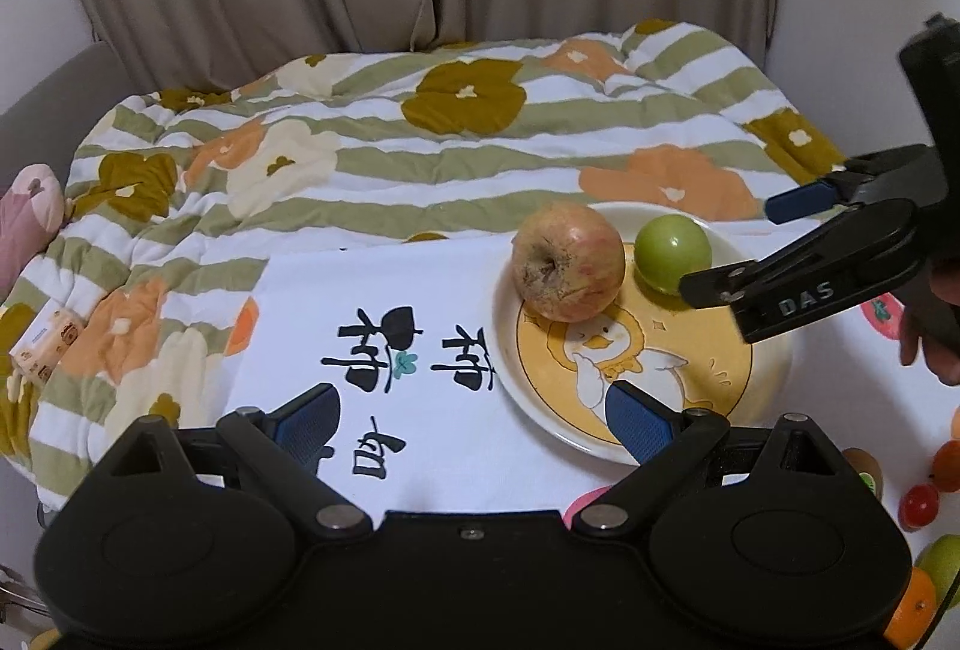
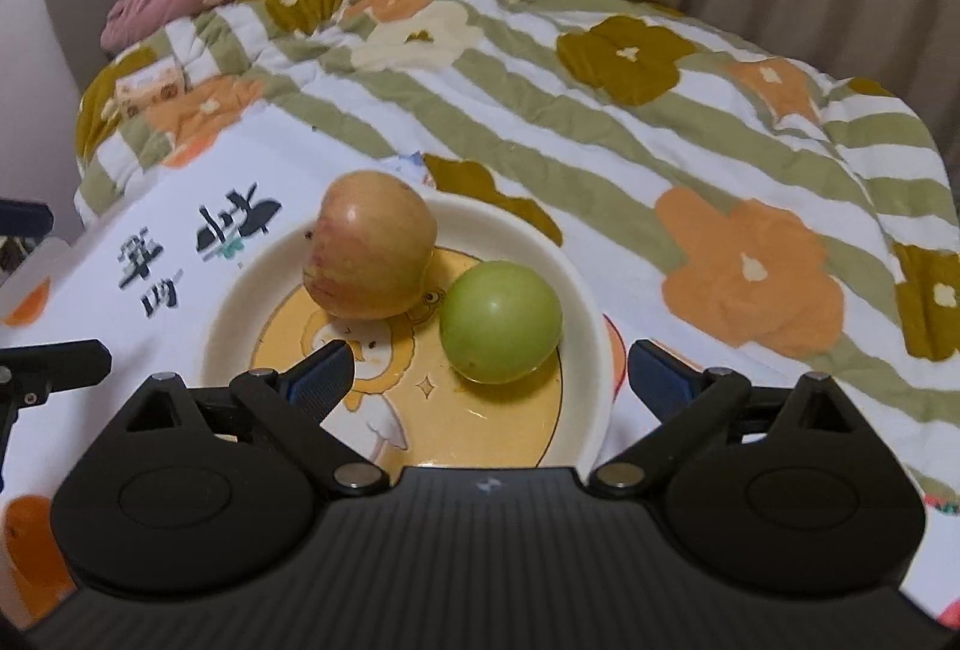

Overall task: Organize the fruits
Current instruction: 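Open both tools to release the apples in the bowl and withdraw, then grasp the large orange with the left tool while the right tool grasps a mandarin, then lower the orange and mandarin into the duck bowl and open both tools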

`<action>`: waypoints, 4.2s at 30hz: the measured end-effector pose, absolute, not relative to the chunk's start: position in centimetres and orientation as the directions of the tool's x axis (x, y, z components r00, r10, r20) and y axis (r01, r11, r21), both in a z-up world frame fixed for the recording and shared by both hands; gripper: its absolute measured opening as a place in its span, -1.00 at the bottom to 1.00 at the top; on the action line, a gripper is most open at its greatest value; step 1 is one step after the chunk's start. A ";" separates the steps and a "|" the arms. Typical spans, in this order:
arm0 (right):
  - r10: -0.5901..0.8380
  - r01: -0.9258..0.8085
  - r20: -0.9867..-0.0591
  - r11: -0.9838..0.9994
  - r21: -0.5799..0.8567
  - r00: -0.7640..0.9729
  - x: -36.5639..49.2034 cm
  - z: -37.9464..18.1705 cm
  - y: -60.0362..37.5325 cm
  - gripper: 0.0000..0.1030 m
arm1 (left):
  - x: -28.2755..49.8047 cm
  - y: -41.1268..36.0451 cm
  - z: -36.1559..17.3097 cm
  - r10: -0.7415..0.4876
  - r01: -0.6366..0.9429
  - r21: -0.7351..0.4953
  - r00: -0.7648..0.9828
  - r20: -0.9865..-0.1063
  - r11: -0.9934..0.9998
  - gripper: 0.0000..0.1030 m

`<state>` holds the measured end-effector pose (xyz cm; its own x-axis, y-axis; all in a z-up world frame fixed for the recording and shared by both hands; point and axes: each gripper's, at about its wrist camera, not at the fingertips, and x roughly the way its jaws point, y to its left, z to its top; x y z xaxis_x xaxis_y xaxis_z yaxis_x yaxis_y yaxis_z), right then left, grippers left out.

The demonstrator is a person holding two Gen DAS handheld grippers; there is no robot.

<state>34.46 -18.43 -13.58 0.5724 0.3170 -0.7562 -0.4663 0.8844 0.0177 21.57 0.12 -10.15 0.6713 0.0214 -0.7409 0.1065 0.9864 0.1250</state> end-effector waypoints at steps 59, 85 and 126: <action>0.149 -0.103 -0.729 0.989 0.108 0.668 10.8 -17.2 -13.2 1.00 | 6.8 2.4 -19.2 -0.169 0.395 0.127 0.632 -0.756 0.910 0.52; 0.159 -0.136 -0.783 0.986 0.096 0.602 13.9 -19.6 -12.1 0.15 | 7.5 3.4 -19.5 -0.168 0.358 0.081 0.611 -0.774 0.930 0.30; 0.257 -0.219 -0.673 0.965 0.143 0.693 19.2 -6.3 -16.7 0.01 | 13.8 1.6 -6.5 -0.111 0.234 0.098 0.739 -0.664 0.967 0.30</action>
<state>19.15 -16.70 -6.25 0.6931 0.2571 -0.6734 -0.2189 0.9652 0.1433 13.77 1.60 -6.55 0.7390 -0.1112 -0.6645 0.2336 0.9674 0.0979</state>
